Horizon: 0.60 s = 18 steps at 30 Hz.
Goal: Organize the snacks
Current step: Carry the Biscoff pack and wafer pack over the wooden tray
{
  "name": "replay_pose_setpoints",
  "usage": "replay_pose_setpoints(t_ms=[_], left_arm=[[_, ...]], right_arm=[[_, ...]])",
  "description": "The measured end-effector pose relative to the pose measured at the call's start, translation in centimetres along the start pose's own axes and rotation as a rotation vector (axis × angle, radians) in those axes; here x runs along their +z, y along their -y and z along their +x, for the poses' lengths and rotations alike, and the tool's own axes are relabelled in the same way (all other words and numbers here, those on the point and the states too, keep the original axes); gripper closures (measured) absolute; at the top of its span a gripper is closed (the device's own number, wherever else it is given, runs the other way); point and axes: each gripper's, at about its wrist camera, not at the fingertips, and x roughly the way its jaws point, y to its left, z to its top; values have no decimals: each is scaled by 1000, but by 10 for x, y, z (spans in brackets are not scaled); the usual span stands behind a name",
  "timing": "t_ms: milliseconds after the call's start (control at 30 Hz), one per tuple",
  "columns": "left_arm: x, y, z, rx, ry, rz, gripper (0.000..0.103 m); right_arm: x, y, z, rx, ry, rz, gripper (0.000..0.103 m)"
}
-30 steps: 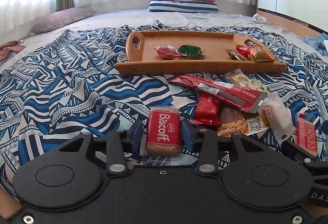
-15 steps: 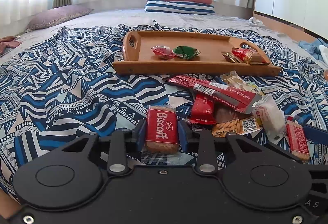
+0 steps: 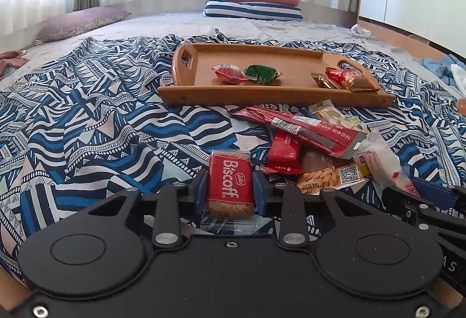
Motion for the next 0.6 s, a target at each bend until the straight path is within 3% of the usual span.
replay_pose_setpoints(t_ms=[333, 600], left_arm=[[7, -6, -3, 10, 7, -26, 73], [27, -10, -5, 37, 55, -19, 73]], right_arm=[[9, 8, -7, -37, 28, 34, 66], [26, 23, -7, -74, 53, 54, 66]])
